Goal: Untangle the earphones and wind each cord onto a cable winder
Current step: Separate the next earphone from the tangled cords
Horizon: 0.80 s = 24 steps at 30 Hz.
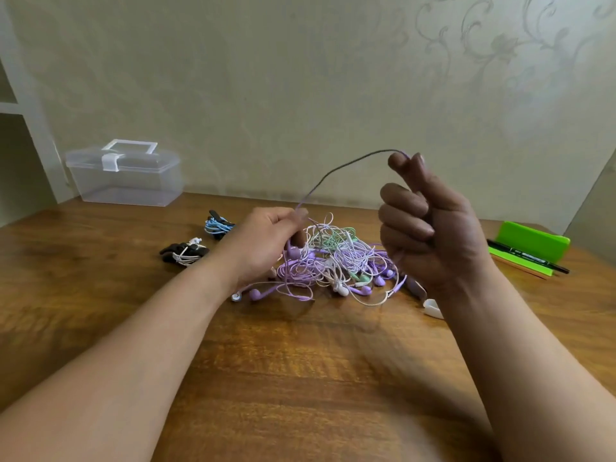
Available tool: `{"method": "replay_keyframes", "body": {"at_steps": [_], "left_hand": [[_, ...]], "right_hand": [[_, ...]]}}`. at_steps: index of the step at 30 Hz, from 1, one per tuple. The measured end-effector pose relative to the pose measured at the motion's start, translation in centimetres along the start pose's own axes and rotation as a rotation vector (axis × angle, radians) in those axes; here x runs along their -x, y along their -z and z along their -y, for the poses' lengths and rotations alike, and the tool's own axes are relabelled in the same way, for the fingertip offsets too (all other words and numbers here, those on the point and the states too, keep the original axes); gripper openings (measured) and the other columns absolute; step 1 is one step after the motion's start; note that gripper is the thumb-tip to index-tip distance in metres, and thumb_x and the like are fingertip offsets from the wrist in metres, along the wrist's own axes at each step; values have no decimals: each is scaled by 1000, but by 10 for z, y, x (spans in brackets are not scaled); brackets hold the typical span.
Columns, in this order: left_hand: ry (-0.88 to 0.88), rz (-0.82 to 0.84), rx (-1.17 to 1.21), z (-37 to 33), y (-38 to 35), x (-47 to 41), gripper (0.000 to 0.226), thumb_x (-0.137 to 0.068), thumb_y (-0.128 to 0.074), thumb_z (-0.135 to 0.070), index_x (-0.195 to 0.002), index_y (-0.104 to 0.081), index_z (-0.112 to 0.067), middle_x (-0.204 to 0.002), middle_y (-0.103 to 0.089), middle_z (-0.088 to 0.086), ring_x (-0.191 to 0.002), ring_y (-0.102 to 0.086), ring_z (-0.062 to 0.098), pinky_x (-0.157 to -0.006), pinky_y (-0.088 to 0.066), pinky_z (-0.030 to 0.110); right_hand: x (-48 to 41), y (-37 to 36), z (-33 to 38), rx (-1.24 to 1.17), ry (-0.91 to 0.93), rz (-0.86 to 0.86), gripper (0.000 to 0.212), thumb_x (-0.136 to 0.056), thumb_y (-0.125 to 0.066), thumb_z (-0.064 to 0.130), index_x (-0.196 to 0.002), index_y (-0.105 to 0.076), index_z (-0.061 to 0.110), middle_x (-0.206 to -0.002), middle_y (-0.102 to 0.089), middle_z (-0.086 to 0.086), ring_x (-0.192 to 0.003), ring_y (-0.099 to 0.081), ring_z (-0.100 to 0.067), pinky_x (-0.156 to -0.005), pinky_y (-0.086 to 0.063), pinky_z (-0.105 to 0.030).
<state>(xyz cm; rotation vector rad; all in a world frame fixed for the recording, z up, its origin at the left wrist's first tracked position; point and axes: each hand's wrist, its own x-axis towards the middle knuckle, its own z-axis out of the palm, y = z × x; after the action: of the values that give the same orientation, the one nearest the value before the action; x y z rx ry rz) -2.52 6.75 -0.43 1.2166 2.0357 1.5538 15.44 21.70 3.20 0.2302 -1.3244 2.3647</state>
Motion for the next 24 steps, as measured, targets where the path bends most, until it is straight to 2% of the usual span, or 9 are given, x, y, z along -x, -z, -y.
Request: {"method": "replay_keyframes", "body": {"at_steps": [2, 5, 7, 10, 12, 17, 21, 23, 24], "left_hand": [[7, -39, 45, -1, 1, -1, 48, -109, -44, -38, -78, -63, -6, -75, -64, 11, -67, -64, 18, -73, -47, 35], [62, -63, 436, -5, 2, -2, 36, -109, -44, -28, -82, -57, -9, -65, -60, 11, -58, -60, 27, -63, -52, 35], [72, -81, 569, -6, 6, -3, 30, -108, -48, -27, -81, -52, -14, -58, -47, 5, -45, -43, 20, -50, -40, 27], [74, -77, 566, -6, 11, -5, 23, -105, -55, -29, -86, -51, -16, -59, -35, 1, -40, -26, 13, -44, -19, 21], [45, -66, 428, -5, 8, -3, 21, -103, -59, -30, -90, -55, -13, -59, -40, 2, -42, -33, 15, -43, -24, 20], [-95, -10, -201, -3, -3, 4, 31, -96, -67, -43, -90, -59, -14, -74, -53, -1, -66, -47, 16, -66, -41, 35], [-208, -65, -73, -5, -2, 3, 35, -88, -74, -43, -107, -56, -20, -94, -56, -6, -87, -55, 10, -81, -46, 30], [-229, 68, 77, -8, -4, 3, 45, -80, -76, -49, -116, -59, -28, -114, -65, -4, -112, -62, 8, -96, -49, 27], [-213, 158, 177, -9, -5, 4, 38, -82, -76, -46, -111, -64, -25, -110, -69, 2, -108, -66, 13, -93, -51, 28]], "right_hand": [[4, 4, 3, 14, -138, 163, 23, -106, -48, 34, -108, -63, 17, -60, -48, 6, -37, -29, -3, -31, -28, -14], [7, 9, -1, 140, -276, 306, 23, -102, -60, 25, -112, -65, 5, -67, -57, -5, -37, -48, -3, -30, -30, -15], [9, 11, -3, 136, -304, 401, 26, -103, -59, 22, -119, -62, 2, -73, -59, -11, -39, -50, -6, -31, -27, -17], [8, 9, -3, 15, -268, 447, 33, -105, -56, 21, -137, -58, 11, -84, -61, -16, -44, -40, -14, -34, -26, -19], [4, 5, -3, 114, -171, 315, 37, -104, -50, 27, -140, -60, 25, -83, -62, -8, -45, -33, -12, -37, -22, -20], [-6, 1, -8, 268, -96, -11, 33, -106, -41, 34, -125, -65, 22, -68, -53, -1, -41, -31, -4, -36, -17, -16], [-3, 1, -12, 395, -206, 43, 33, -103, -44, 35, -107, -67, 11, -61, -45, -1, -37, -29, -4, -35, -15, -16], [-1, -2, -16, 451, -233, 96, 33, -103, -45, 34, -104, -66, 9, -59, -45, -1, -36, -28, -4, -37, -14, -16], [-1, -3, -17, 465, -221, 93, 32, -102, -46, 34, -102, -66, 9, -59, -45, -1, -36, -28, -4, -37, -14, -15]]}}
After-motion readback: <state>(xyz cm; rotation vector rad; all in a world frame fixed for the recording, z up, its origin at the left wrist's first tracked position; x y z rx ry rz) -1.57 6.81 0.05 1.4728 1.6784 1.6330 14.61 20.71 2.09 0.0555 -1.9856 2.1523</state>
